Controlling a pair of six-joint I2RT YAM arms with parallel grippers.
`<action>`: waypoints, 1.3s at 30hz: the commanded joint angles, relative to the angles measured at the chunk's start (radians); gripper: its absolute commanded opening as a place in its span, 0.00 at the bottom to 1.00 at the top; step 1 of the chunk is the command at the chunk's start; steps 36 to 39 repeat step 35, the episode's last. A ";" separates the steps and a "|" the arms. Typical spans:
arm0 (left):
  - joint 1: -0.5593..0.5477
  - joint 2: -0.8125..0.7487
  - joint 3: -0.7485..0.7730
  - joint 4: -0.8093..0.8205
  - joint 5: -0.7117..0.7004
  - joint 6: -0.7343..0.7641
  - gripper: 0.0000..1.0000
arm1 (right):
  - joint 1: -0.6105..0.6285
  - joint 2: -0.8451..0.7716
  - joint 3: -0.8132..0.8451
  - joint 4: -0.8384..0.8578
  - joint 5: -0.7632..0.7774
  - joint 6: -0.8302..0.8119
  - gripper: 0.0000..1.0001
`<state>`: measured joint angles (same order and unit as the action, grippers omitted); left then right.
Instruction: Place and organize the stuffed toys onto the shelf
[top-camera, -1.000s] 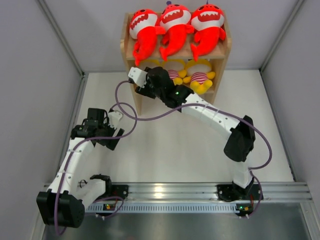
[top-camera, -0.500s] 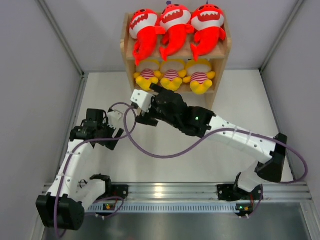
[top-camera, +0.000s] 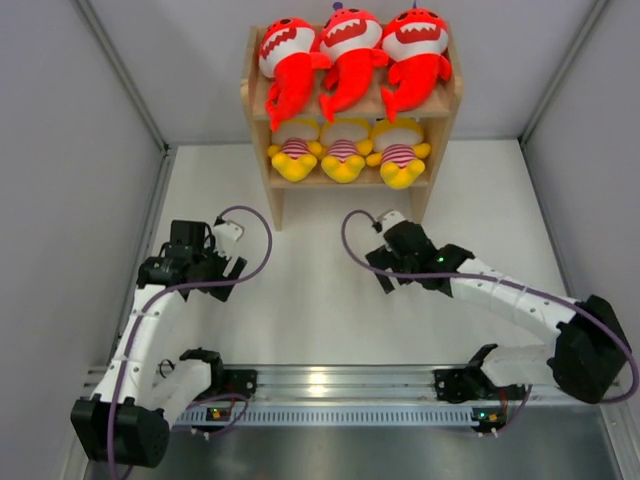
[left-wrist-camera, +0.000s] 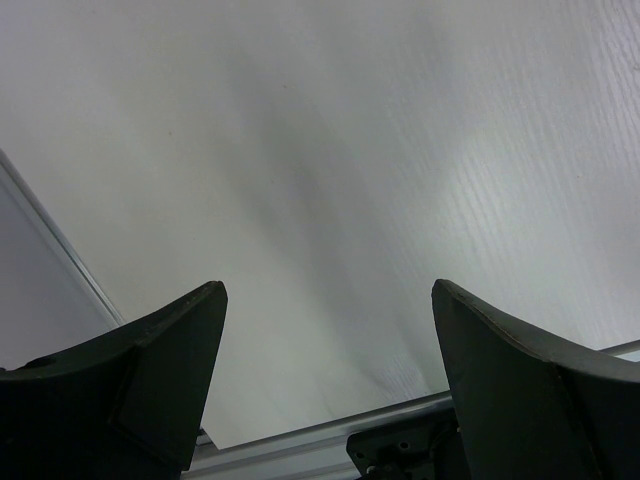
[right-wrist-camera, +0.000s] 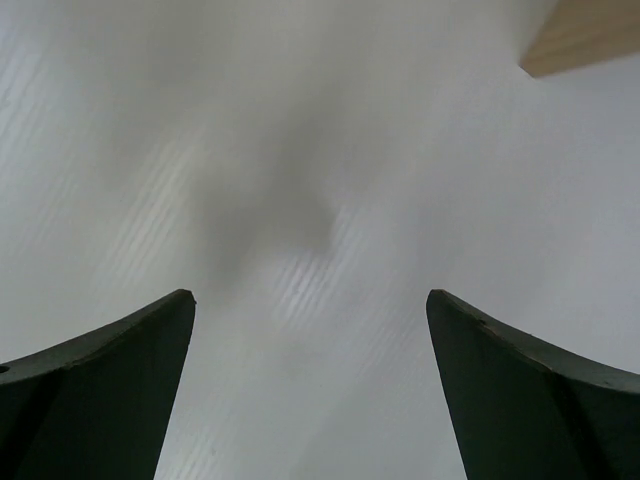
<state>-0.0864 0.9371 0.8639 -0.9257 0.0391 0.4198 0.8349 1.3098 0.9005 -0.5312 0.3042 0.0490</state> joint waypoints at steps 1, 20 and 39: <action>0.005 -0.029 -0.009 0.025 -0.005 -0.009 0.90 | -0.167 -0.171 -0.075 0.057 0.033 0.172 0.99; 0.005 -0.018 -0.025 0.034 -0.011 -0.006 0.90 | -0.800 -0.391 -0.233 0.103 0.205 0.387 0.99; 0.005 -0.018 -0.026 0.037 -0.002 -0.003 0.90 | -0.801 -0.443 -0.270 0.163 0.142 0.356 0.99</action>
